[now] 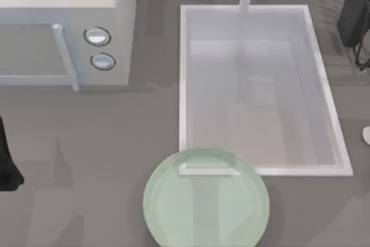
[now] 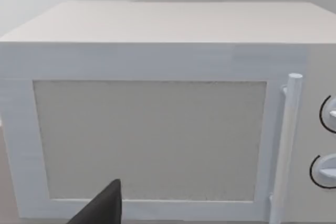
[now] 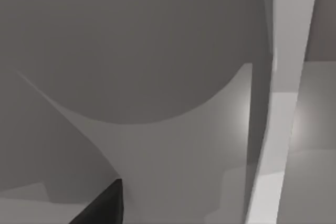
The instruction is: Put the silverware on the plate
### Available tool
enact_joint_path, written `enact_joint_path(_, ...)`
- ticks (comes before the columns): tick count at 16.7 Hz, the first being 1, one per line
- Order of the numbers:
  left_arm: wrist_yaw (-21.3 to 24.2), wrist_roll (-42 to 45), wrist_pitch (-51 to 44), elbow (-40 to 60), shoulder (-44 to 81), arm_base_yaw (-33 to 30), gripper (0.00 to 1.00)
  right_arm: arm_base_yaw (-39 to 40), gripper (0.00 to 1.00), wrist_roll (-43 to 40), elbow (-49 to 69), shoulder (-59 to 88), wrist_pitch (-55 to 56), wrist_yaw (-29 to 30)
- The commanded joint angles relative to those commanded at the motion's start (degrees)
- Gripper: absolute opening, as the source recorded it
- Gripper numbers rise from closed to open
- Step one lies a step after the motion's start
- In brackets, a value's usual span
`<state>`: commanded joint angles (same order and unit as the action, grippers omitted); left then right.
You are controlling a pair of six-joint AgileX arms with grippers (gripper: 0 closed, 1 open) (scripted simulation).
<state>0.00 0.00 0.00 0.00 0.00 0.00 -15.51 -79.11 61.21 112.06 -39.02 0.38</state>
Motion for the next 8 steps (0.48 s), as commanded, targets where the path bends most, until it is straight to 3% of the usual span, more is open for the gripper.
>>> enact_joint_path(1,0.0,0.0,0.0,0.0,0.0,0.0,1.00,0.0,1.00,0.0,0.0,0.0,0.0,0.0)
enact_joint_path(8,0.0,0.0,0.0,0.0,0.0,0.0,1.00,0.0,0.47,0.0,0.0,0.0,0.0,0.0)
